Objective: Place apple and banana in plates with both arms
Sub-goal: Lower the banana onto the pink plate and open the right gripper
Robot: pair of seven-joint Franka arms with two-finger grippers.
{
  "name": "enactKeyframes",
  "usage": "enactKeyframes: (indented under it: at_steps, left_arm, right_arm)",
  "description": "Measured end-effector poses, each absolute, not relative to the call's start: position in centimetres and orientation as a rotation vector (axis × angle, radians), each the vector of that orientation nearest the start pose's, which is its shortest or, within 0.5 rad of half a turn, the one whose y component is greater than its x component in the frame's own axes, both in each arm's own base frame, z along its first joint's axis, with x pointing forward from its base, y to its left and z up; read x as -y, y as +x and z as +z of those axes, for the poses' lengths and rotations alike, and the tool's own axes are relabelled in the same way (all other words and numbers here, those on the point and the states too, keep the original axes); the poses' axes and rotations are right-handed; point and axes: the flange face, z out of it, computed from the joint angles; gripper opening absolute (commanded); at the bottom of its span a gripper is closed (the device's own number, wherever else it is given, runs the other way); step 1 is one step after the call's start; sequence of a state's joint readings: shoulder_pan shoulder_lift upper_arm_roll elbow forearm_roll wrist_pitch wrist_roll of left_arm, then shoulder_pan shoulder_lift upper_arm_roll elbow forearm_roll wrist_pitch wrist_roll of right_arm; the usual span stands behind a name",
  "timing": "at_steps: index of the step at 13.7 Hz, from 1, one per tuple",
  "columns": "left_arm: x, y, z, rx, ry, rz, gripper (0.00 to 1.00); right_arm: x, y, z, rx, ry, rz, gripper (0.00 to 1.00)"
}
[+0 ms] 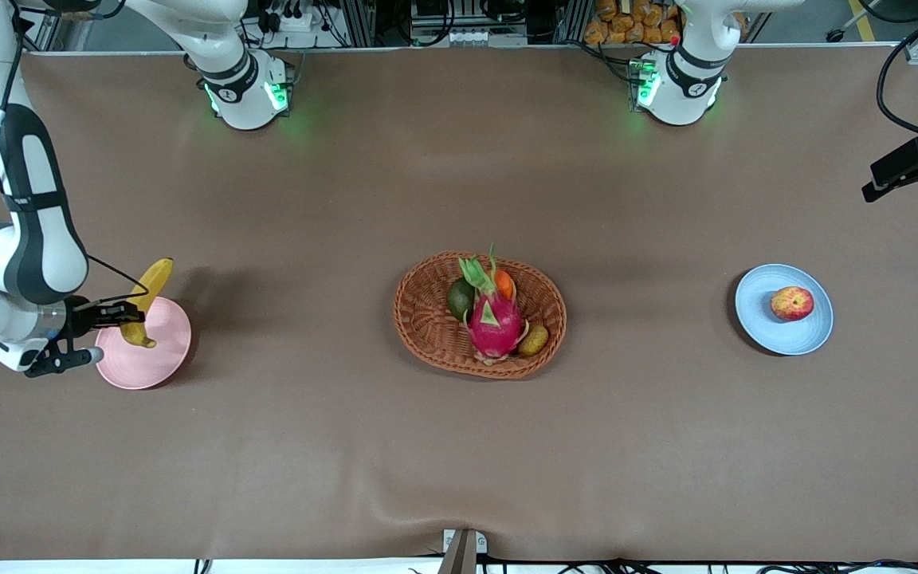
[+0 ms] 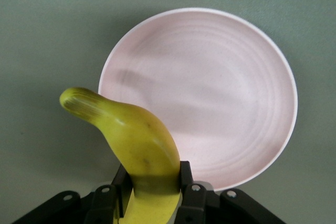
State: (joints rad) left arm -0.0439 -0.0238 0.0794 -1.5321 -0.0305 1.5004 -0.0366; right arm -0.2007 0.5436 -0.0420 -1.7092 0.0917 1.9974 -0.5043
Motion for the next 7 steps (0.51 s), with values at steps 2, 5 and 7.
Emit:
enactKeyframes:
  at_steps: [2,5,7]
  left_arm:
    - [-0.8,54.0,64.9,0.14,-3.17,0.016,1.0]
    - [-0.8,54.0,64.8,0.151,-3.169,0.027,1.0]
    - [-1.0,54.0,64.7,0.155,-3.169,0.032,1.0]
  right_arm:
    - [14.9,63.6,25.8,0.362,-2.967,0.294,0.38]
    - [15.2,65.0,26.0,0.409,-2.971,0.258,1.0]
    - [15.1,65.5,26.6,0.419,-2.974,0.24,1.0]
